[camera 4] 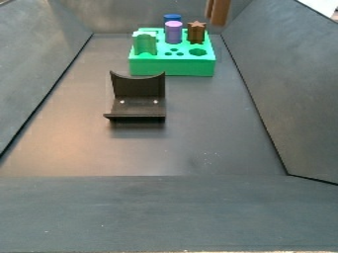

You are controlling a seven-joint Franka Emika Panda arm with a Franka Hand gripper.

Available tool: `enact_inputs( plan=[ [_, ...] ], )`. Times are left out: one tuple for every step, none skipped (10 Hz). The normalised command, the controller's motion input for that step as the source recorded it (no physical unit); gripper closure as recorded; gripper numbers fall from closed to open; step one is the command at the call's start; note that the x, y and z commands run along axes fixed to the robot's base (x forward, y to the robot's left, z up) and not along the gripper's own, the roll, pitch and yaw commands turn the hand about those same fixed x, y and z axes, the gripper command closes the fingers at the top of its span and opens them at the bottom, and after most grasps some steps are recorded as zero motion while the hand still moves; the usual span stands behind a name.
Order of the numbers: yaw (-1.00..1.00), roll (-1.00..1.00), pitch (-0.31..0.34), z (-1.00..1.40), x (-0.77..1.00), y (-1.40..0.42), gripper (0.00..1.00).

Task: Pick up the square-circle object. Move up. Rotate the square-circle object. Place the square-circle object on the fixture. Regrasp the square-circle object. Move to above the board. Insert the square-circle object.
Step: Move to above the board.

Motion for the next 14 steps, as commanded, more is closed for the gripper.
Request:
enact_inputs(
  plan=[
    [-0.37, 0.00, 0.561, 0.00, 0.15, -1.00, 1.00],
    [-0.33, 0.01, 0.525, -0.02, 0.15, -1.00, 1.00],
    [-0.19, 0.00, 0.451, -0.01, 0.17, -1.00, 1.00],
    [-0.09, -0.03, 0.359, -0.01, 0.18, -1.00, 1.00],
    [-0.03, -0.03, 0.231, -0.01, 0.18, -1.00, 1.00],
    [-0.01, -0.02, 0.161, 0.00, 0.18, -1.00, 1.00],
    [0.00, -0.01, 0.112, 0.00, 0.19, -1.00, 1.00],
    [0.00, -0.02, 0.103, 0.00, 0.20, -1.00, 1.00],
    [0.01, 0.01, 0.105, 0.01, 0.22, -1.00, 1.00],
    [0.01, 0.00, 0.111, 0.01, 0.23, -1.00, 1.00],
    [0.01, 0.01, 0.115, 0.02, 0.26, -1.00, 1.00],
    [0.01, 0.03, 0.115, 0.02, 0.23, -0.79, 1.00],
    [0.01, 0.04, 0.120, 0.02, 0.19, -0.50, 1.00],
    [0.01, 0.05, 0.113, 0.02, 0.13, -0.25, 1.00]
  ],
)
